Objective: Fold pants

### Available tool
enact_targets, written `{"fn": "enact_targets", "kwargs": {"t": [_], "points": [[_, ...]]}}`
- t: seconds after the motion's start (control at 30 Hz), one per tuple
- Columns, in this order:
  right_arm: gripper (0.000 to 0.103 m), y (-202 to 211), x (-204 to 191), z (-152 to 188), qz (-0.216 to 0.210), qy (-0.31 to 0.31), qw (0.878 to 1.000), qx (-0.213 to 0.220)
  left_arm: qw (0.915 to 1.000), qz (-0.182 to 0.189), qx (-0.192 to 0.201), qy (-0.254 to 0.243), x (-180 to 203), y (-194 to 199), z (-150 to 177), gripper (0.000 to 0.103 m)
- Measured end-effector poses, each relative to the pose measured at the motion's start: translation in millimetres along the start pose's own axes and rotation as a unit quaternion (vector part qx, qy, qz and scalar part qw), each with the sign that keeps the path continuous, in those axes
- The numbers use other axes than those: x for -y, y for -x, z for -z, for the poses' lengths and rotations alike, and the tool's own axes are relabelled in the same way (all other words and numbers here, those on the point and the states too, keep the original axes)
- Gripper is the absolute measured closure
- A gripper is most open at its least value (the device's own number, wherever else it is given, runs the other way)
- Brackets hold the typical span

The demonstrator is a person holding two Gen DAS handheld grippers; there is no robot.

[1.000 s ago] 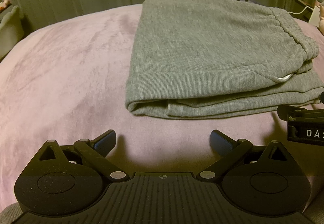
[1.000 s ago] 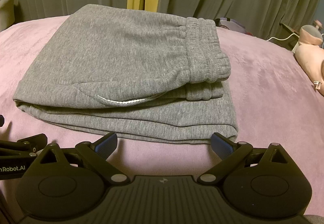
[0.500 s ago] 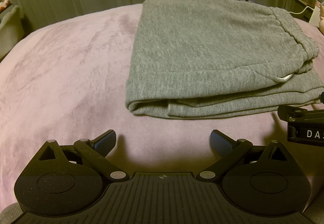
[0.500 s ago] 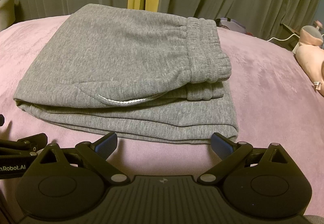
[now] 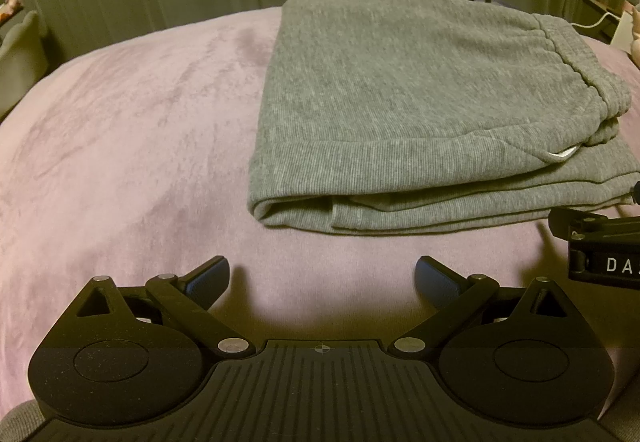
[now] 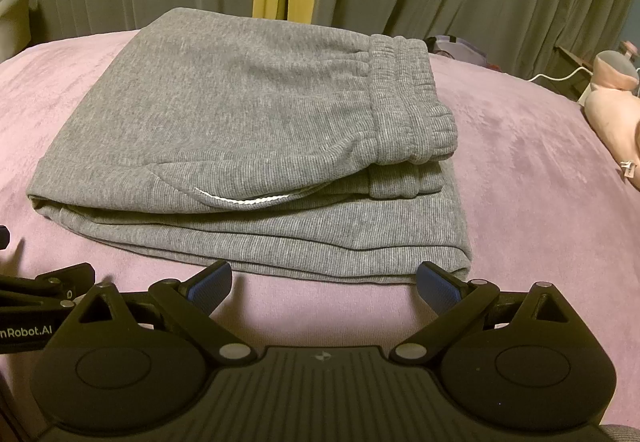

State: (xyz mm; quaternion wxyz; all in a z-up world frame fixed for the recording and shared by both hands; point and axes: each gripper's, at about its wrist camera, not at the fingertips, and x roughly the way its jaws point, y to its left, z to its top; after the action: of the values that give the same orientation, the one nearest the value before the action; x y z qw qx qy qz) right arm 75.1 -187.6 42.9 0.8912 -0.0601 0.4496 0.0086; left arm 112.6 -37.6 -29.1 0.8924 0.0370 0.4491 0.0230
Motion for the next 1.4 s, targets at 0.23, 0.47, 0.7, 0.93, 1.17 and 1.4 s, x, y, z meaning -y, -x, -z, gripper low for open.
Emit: {"fn": "enact_targets", "kwargs": {"t": [0.23, 0.47, 0.7, 0.93, 1.17, 1.4], "points": [[0.004, -0.1, -0.3, 0.0, 0.000, 0.000, 1.000, 0.000, 1.0000, 0.000, -0.001, 0.001, -0.9, -0.3, 0.8, 0.001], [0.004, -0.2, 0.1, 0.0, -0.001, 0.001, 1.000, 0.000, 1.0000, -0.001, -0.002, 0.002, -0.9, -0.3, 0.7, 0.001], [0.004, -0.4, 0.2, 0.1, -0.001, 0.001, 1.000, 0.000, 1.0000, 0.000, -0.002, 0.001, -0.7, -0.7, -0.2, 0.001], [0.004, -0.4, 0.2, 0.2, -0.001, 0.001, 1.000, -0.001, 1.0000, 0.000, -0.003, 0.000, -1.1, -0.9, 1.0, 0.001], [0.004, -0.7, 0.5, 0.5, -0.003, 0.002, 1.000, -0.001, 1.0000, -0.001, -0.004, 0.001, -0.5, -0.9, 1.9, 0.001], [0.004, -1.2, 0.3, 0.9, -0.003, 0.002, 1.000, -0.001, 1.0000, -0.001, -0.006, 0.001, 0.0, 0.1, 3.0, 0.001]]}}
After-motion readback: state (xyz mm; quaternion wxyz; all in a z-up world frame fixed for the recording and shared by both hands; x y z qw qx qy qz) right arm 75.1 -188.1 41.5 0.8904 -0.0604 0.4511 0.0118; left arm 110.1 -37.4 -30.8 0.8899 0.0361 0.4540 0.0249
